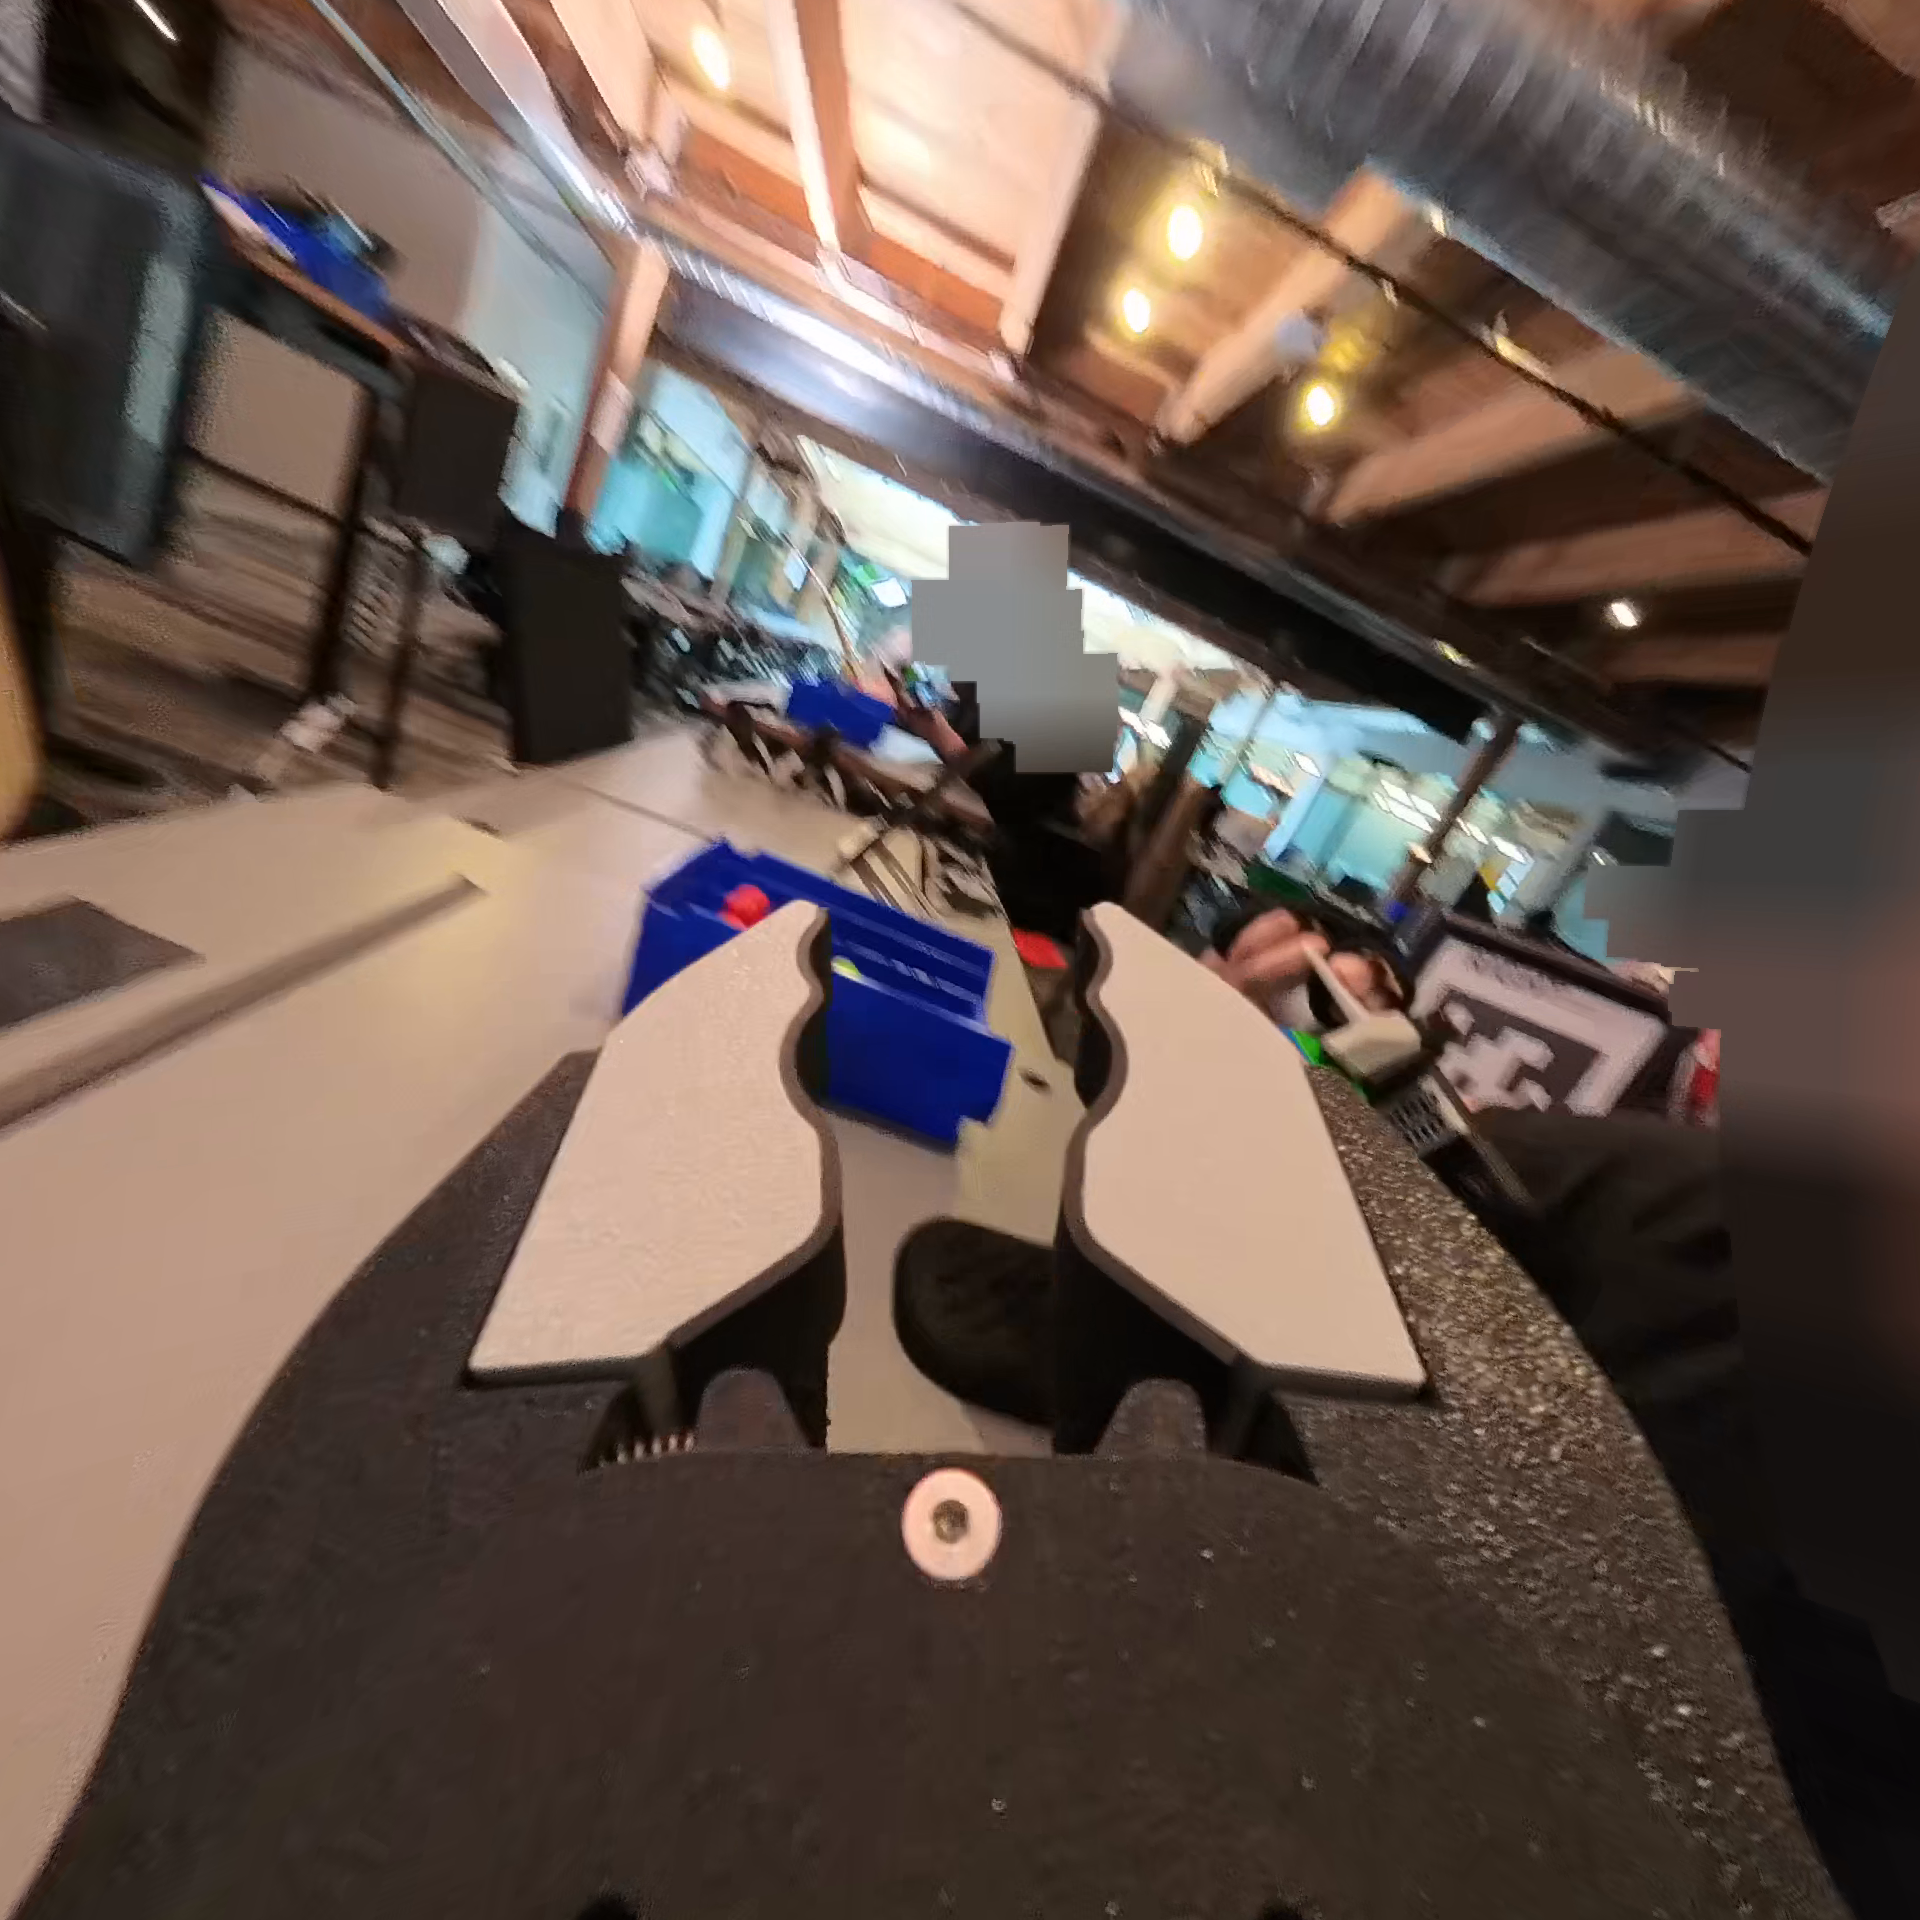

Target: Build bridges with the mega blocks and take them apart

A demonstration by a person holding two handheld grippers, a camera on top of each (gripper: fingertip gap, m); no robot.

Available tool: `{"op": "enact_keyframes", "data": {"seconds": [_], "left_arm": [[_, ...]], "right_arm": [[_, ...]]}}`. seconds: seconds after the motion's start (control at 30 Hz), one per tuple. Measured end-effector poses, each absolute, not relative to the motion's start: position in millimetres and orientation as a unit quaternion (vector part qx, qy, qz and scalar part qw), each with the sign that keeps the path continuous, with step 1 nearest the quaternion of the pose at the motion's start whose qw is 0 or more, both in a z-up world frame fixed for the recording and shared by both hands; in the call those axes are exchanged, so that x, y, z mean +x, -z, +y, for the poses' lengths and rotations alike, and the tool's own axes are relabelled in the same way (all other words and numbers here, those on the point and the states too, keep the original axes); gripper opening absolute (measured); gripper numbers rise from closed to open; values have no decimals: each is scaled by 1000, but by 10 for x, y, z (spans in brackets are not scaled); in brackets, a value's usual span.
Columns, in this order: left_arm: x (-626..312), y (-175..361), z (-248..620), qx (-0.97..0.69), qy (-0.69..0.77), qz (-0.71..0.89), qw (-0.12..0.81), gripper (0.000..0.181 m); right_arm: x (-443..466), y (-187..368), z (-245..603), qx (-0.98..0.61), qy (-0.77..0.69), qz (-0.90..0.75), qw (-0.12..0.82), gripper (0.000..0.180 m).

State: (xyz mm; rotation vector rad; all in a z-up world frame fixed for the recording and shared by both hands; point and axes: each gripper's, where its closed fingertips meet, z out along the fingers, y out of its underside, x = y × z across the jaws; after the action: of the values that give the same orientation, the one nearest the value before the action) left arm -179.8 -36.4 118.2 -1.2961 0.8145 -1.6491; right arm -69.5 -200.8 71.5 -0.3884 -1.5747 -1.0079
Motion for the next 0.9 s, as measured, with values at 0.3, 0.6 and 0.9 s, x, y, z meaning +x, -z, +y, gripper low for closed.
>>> {"op": "enact_keyframes", "data": {"seconds": [0.3,0.6,0.9], "left_arm": [[-1448,-1007,-713,-522,653,400,376,43],[-1598,-1076,-597,-522,654,381,393,43],[-1510,-924,-618,-538,642,400,372,43]], "right_arm": [[-598,-704,-2091,-148,468,-663,565,35],[1222,-1274,-1614,-593,230,-531,560,36],[2876,40,-1509,-830,12,-475,292,36]]}}
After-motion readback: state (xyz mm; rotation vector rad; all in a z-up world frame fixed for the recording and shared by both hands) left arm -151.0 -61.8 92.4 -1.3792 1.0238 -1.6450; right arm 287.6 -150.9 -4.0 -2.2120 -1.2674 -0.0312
